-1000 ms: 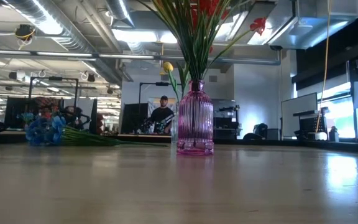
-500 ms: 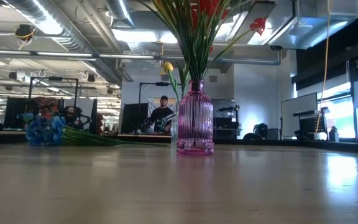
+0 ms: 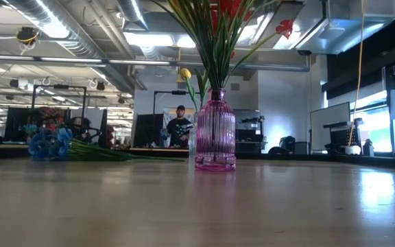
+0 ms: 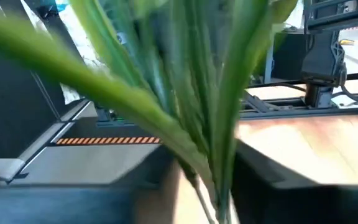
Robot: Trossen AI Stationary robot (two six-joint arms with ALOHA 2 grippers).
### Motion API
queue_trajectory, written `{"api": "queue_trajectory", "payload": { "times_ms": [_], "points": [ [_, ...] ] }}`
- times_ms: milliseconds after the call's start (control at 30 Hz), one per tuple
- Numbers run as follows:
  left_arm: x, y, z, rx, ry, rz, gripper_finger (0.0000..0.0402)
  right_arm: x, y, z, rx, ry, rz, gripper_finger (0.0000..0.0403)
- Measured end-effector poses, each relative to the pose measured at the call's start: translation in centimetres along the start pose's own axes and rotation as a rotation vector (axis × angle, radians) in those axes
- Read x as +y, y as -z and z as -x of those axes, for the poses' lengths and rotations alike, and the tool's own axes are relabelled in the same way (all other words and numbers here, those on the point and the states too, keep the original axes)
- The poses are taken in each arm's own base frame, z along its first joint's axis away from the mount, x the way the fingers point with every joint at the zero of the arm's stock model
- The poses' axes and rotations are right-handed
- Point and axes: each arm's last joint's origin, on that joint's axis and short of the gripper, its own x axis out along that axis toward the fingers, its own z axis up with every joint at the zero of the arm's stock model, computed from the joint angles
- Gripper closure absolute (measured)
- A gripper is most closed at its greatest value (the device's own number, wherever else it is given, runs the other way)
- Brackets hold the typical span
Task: Sort flowers into vase by color
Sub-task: Put the middle blue flowers into the red vase
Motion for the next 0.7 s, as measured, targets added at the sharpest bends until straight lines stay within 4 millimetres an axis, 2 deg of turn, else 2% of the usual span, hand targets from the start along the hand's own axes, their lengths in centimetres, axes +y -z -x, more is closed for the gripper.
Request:
{"api": "queue_trajectory", "payload": {
  "times_ms": [100, 167, 367, 500, 567, 700],
  "points": [
    [-0.4, -0.1, 0.7, 0.047, 0.025, -0.01, 0.0366, 0.0, -0.1, 0.1, 0.004, -0.021, 0.002, 0.0356],
    [-0.5, -0.6, 1.4, 0.089, 0.043, 0.005, 0.035, -0.1, -0.5, 0.3, 0.01, -0.044, 0.002, 0.0388],
    [-0.3, -2.6, 5.2, 0.248, 0.141, 0.039, 0.0296, -1.0, -2.5, 0.9, -0.03, -0.052, -0.015, 0.0387],
    [-0.8, -2.6, 7.5, 0.383, 0.212, 0.041, 0.0277, -1.7, -3.9, 2.3, -0.047, -0.056, 0.033, 0.0391],
    [-1.3, -2.2, 8.2, 0.434, 0.227, 0.044, 0.0274, -2.3, -3.8, 3.3, -0.067, -0.059, 0.046, 0.0389],
    [-1.5, -1.9, 8.5, 0.468, 0.191, 0.086, 0.0277, -4.5, -1.9, 5.5, -0.142, -0.123, 0.026, 0.0395]
  ]
}}
